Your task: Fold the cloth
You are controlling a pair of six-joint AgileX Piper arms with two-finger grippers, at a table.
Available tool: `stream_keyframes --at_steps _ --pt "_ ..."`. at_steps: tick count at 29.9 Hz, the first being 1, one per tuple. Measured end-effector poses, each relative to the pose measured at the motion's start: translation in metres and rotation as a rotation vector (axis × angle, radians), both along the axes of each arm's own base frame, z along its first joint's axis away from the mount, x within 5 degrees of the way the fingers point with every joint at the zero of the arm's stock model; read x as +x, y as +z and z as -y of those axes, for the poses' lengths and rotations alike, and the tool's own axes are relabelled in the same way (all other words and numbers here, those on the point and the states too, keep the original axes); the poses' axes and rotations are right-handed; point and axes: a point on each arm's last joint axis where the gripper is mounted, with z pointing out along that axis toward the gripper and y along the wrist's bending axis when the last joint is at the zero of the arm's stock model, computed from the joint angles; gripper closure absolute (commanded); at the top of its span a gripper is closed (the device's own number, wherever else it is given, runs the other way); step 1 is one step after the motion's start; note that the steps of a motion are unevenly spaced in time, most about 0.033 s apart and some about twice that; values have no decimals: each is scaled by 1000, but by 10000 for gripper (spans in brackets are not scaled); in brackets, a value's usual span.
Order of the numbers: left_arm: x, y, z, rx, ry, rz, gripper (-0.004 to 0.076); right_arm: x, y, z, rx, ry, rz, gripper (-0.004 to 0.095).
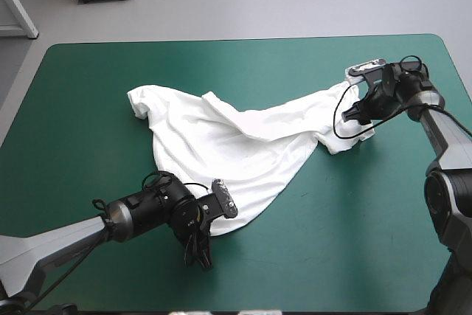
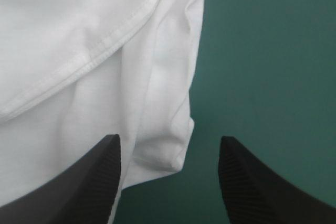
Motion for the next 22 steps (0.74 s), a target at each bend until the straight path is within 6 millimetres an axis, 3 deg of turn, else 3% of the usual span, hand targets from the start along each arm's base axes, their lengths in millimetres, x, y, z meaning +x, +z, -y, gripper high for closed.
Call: stream_keyframes --at_steps 11,16,19,22 --pt "0 0 0 1 0 -1 733 9 -33 -1 6 -8 -81 378" --pt "0 0 0 1 1 -2 733 11 -36 -1 16 -16 -89 418" --pt "0 1 0 -1 2 0 733 11 -37 -3 31 -22 -97 569" --pt "1 1 1 -1 2 0 733 11 -38 -5 55 -22 -111 805"
